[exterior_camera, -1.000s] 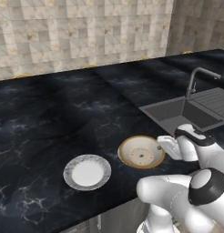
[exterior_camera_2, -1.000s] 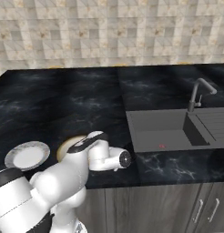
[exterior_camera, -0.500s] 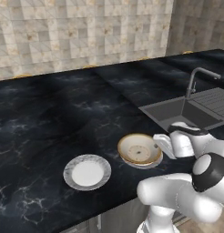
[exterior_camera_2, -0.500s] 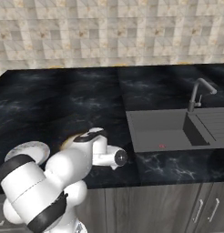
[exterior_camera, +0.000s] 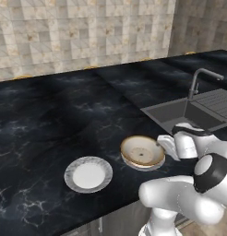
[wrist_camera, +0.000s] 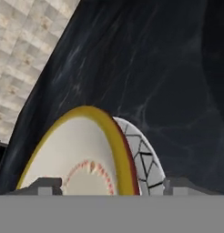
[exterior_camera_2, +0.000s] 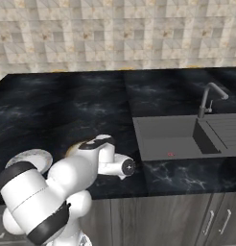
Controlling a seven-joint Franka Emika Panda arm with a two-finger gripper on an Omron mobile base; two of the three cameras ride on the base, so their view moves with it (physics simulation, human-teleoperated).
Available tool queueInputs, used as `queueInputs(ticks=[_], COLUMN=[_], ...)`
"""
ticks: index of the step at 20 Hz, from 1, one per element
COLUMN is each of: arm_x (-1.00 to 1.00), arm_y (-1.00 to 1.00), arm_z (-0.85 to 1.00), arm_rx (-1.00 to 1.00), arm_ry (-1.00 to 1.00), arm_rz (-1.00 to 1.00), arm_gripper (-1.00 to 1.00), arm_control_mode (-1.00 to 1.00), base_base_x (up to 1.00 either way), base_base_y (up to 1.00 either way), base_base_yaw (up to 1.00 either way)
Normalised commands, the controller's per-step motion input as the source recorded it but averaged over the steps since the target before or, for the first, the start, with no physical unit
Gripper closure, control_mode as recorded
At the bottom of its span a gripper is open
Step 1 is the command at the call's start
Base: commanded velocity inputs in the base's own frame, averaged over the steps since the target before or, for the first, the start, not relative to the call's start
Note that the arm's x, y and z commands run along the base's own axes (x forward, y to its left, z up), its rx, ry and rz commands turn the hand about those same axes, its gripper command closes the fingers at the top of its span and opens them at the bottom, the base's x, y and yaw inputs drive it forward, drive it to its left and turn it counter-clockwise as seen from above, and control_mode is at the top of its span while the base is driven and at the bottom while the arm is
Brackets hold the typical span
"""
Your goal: Move the bowls from the cabinet to the plates on the dining table.
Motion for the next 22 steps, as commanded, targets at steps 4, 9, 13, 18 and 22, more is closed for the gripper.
queueInputs(ticks=[4,9,13,18,22], arm_x=[0.02,-0.4,-0.92,-0.96,-0.85], arm_y=[-0.15,-0.11,-0.18,0.03,0.32], arm_z=[0.7,1.0,0.85,0.96,1.0], arm_rx=[0.0,0.0,0.07,0.06,0.0], arm_ry=[0.02,0.01,0.06,0.03,0.0], arm_rz=[-0.01,0.0,0.0,0.0,0.0], arm_gripper=[-1.0,-1.0,-1.0,-1.0,-1.0], arm_control_mode=[-1.0,-1.0,-1.0,-1.0,-1.0], base_base_x=[0.0,0.0,0.0,0.0,0.0], base_base_y=[0.0,0.0,0.0,0.0,0.0], base_base_yaw=[0.0,0.0,0.0,0.0,0.0])
